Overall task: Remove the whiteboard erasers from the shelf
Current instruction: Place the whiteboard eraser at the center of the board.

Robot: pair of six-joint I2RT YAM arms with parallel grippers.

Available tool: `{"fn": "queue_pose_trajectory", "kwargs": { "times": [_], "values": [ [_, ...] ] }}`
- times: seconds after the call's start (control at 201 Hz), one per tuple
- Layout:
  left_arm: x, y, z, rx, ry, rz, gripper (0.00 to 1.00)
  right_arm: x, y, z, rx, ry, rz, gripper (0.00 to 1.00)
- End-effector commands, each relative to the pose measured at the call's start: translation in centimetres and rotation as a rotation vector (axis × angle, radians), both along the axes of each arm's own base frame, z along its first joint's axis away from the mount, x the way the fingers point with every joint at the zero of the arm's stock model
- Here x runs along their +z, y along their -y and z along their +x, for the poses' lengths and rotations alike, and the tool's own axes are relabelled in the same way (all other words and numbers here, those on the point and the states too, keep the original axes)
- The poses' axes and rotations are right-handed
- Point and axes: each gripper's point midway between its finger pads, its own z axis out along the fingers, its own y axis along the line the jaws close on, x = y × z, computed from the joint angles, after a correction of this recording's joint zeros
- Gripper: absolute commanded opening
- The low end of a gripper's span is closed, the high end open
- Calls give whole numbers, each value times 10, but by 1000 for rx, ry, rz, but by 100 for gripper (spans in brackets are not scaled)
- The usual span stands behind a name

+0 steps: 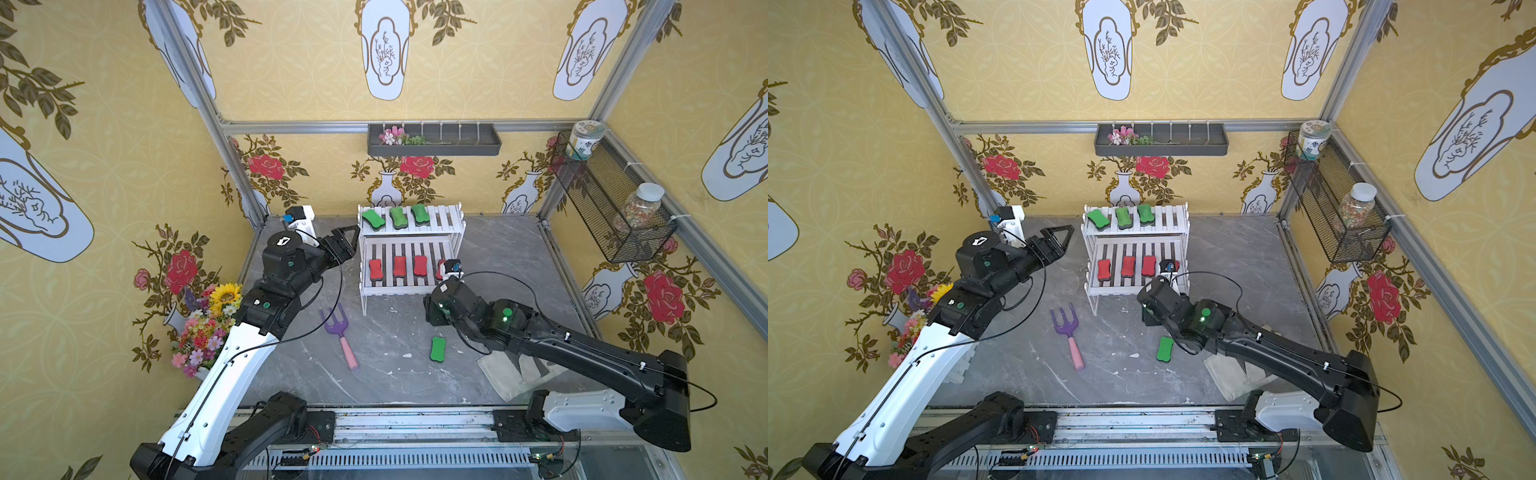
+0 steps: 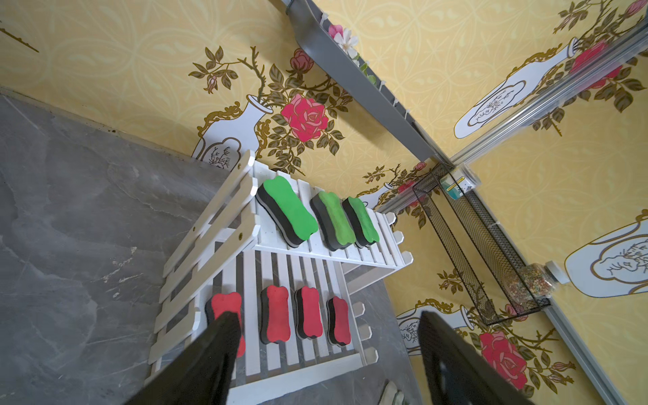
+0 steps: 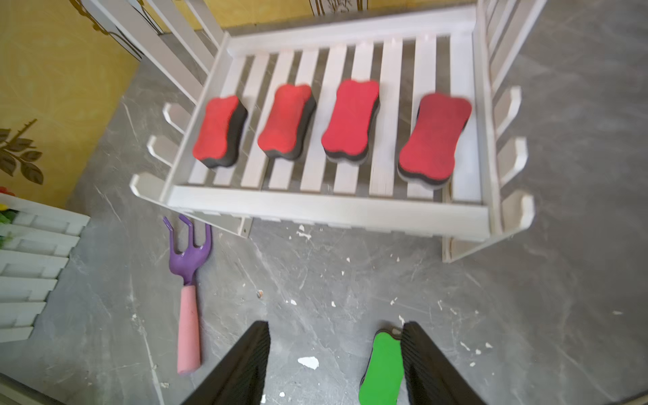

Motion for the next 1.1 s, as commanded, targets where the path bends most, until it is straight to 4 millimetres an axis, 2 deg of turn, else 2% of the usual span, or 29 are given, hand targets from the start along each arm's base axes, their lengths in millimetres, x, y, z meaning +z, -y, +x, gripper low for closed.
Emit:
{"fn": "queue_pose_trajectory", "kwargs": {
  "times": [0.0, 0.144, 0.199, 0.348, 0.508, 0.622, 0.771, 0.901, 1.095],
  "values": [
    [-5, 0, 3, -2, -19, 54, 82, 22, 10, 15, 24, 27, -66, 64],
    [-1, 0, 6, -2, -21, 65, 81, 64, 6, 50, 22, 94, -45, 64],
    [1, 2, 6, -10, -17, 70, 80, 74, 3, 64, 20, 103, -53, 64],
    [2, 1, 8, -6, -26, 84, 77, 87, -6, 100, 25, 124, -51, 65],
    [1, 4, 8, -19, -26, 91, 78, 101, -3, 136, 8, 147, -23, 66],
    [-2, 3, 7, -22, -28, 94, 79, 106, -5, 158, 4, 161, 2, 67],
    [-6, 2, 3, -21, -25, 97, 81, 100, -10, 178, 8, 160, 9, 67],
    [-8, 1, 1, -22, -20, 94, 83, 100, -19, 189, 32, 176, 25, 70],
    [-7, 0, 0, -16, -10, 94, 85, 96, -20, 202, 18, 176, -3, 70]
  ]
}}
